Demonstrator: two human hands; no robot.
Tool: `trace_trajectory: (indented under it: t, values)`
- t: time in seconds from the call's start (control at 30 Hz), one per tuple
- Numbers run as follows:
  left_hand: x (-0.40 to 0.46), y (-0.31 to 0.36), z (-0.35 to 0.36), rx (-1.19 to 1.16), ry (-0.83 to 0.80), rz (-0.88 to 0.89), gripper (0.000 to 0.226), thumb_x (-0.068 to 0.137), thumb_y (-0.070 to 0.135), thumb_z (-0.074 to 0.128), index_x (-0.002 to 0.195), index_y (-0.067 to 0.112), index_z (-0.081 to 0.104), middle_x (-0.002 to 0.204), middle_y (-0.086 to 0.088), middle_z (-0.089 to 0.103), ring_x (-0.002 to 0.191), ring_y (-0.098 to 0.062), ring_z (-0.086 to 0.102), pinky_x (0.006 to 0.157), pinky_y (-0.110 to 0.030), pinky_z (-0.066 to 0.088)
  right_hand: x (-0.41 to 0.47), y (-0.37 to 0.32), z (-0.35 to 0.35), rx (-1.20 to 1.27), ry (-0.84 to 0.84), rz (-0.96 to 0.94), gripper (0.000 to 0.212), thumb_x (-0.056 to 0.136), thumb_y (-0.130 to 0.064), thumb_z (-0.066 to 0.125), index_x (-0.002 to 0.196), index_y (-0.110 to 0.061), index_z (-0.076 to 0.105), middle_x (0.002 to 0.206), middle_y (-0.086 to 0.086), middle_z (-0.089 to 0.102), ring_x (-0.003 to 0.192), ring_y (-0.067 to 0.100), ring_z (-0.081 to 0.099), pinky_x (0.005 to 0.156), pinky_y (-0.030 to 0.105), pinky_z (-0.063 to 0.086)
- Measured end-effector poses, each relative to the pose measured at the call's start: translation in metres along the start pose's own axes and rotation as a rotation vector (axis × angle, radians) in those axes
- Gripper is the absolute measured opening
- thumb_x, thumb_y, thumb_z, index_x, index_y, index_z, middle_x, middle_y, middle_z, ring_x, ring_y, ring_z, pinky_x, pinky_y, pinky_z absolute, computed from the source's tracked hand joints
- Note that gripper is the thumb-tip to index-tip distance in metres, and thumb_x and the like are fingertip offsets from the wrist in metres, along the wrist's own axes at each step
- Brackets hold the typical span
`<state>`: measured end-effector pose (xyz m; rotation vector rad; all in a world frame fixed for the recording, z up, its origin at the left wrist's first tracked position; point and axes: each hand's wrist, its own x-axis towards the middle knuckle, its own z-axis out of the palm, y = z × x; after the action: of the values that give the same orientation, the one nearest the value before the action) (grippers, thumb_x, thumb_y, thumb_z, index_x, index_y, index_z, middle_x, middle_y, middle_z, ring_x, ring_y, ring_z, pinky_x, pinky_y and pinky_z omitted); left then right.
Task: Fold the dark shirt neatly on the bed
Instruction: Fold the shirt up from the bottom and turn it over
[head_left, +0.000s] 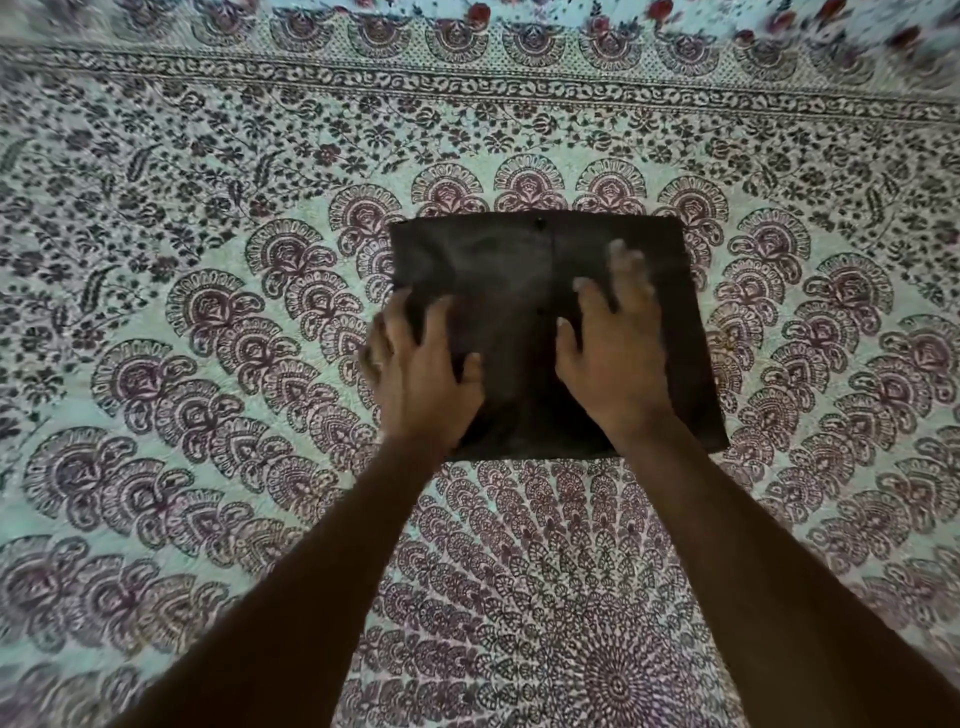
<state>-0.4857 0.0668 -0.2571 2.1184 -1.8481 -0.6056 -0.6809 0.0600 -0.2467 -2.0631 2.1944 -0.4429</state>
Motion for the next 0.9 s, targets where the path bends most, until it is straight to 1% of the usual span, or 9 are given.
trace_trajectory:
  t: [0.07, 0.17, 0.27, 0.37, 0.47, 0.57, 0.63, 0.77, 0.9]
  values:
    - [-0.033, -0.001, -0.005, -0.078, 0.094, -0.326, 0.074, 0.088, 0.043, 0.07, 0.149, 0.019, 0.037, 0.16, -0.018, 0.032, 0.145, -0.043, 0.033, 0.114, -0.061, 0.03, 0.001, -0.028, 0.004, 0.188, -0.094, -0.085, 0.036, 0.101, -0.022, 0.058, 0.133, -0.006, 0.062, 0.148, 0.017, 0.052, 0.129, 0.035, 0.058, 0.103, 0.05, 0.053]
    - [-0.071, -0.007, -0.002, -0.307, -0.018, -0.55, 0.065, 0.086, 0.048, 0.077, 0.133, 0.01, 0.053, 0.13, -0.014, 0.065, 0.12, -0.034, 0.061, 0.106, -0.053, 0.047, 0.013, -0.065, 0.01, 0.307, -0.288, -0.02, 0.027, 0.102, -0.029, 0.063, 0.116, -0.008, 0.071, 0.11, 0.013, 0.068, 0.102, 0.03, 0.067, 0.087, 0.038, 0.056]
    - [-0.07, -0.002, -0.005, -0.596, -0.078, -0.55, 0.042, 0.084, 0.04, 0.085, 0.109, 0.009, 0.072, 0.099, -0.002, 0.075, 0.092, -0.021, 0.071, 0.085, -0.032, 0.054, 0.034, -0.091, 0.003, 0.316, -0.379, 0.13, 0.061, 0.097, -0.068, 0.055, 0.075, -0.011, 0.061, 0.081, 0.011, 0.064, 0.092, 0.036, 0.068, 0.078, 0.034, 0.05]
    - [-0.066, 0.016, -0.008, -0.589, -0.032, -0.294, 0.023, 0.085, 0.026, 0.084, 0.099, 0.01, 0.076, 0.09, 0.004, 0.072, 0.081, -0.014, 0.069, 0.07, -0.027, 0.056, 0.058, -0.116, -0.018, 0.265, -0.566, 0.232, 0.092, 0.08, -0.093, 0.046, 0.107, -0.008, 0.069, 0.113, 0.018, 0.067, 0.118, 0.038, 0.063, 0.088, 0.034, 0.045]
    - [-0.068, 0.025, 0.003, -0.679, -0.135, -0.165, 0.024, 0.084, 0.028, 0.079, 0.103, 0.015, 0.074, 0.095, 0.005, 0.079, 0.083, -0.014, 0.076, 0.073, -0.037, 0.065, 0.072, -0.137, -0.028, 0.098, -0.73, 0.186, 0.104, 0.074, -0.078, 0.075, 0.146, -0.006, 0.052, 0.145, 0.019, 0.056, 0.128, 0.037, 0.06, 0.094, 0.036, 0.051]
    - [-0.073, 0.022, 0.006, -0.773, -0.245, -0.079, 0.032, 0.082, 0.033, 0.071, 0.112, 0.021, 0.071, 0.1, 0.007, 0.079, 0.088, -0.011, 0.078, 0.077, -0.041, 0.067, 0.07, -0.14, -0.02, -0.074, -0.668, 0.093, 0.068, 0.083, -0.03, 0.086, 0.139, -0.005, 0.055, 0.136, 0.019, 0.06, 0.119, 0.038, 0.064, 0.085, 0.037, 0.054]
    - [-0.082, 0.019, 0.005, -0.918, -0.328, -0.079, 0.035, 0.082, 0.014, 0.072, 0.118, 0.018, 0.069, 0.108, 0.002, 0.079, 0.099, -0.016, 0.077, 0.083, -0.046, 0.066, 0.068, -0.13, -0.019, -0.058, -0.58, 0.091, 0.05, 0.089, -0.018, 0.078, 0.132, -0.004, 0.058, 0.131, 0.021, 0.061, 0.116, 0.041, 0.065, 0.087, 0.039, 0.054]
    - [-0.1, 0.005, -0.008, -1.222, -0.322, -0.248, 0.032, 0.088, -0.012, 0.06, 0.118, -0.004, 0.064, 0.12, -0.018, 0.072, 0.104, -0.02, 0.071, 0.075, -0.027, 0.062, 0.057, -0.096, -0.045, 0.159, -0.498, 0.211, 0.04, 0.092, -0.015, 0.074, 0.124, -0.002, 0.055, 0.12, 0.018, 0.058, 0.108, 0.038, 0.063, 0.077, 0.033, 0.046]
    - [-0.109, -0.022, -0.028, -1.283, -0.257, -0.389, 0.02, 0.103, 0.001, 0.053, 0.112, 0.005, 0.07, 0.12, 0.0, 0.073, 0.108, -0.017, 0.069, 0.073, -0.02, 0.057, 0.027, -0.089, -0.085, 0.376, -0.476, 0.241, 0.067, 0.067, -0.034, 0.093, 0.118, -0.008, 0.059, 0.114, 0.005, 0.066, 0.105, 0.026, 0.065, 0.089, 0.037, 0.056]
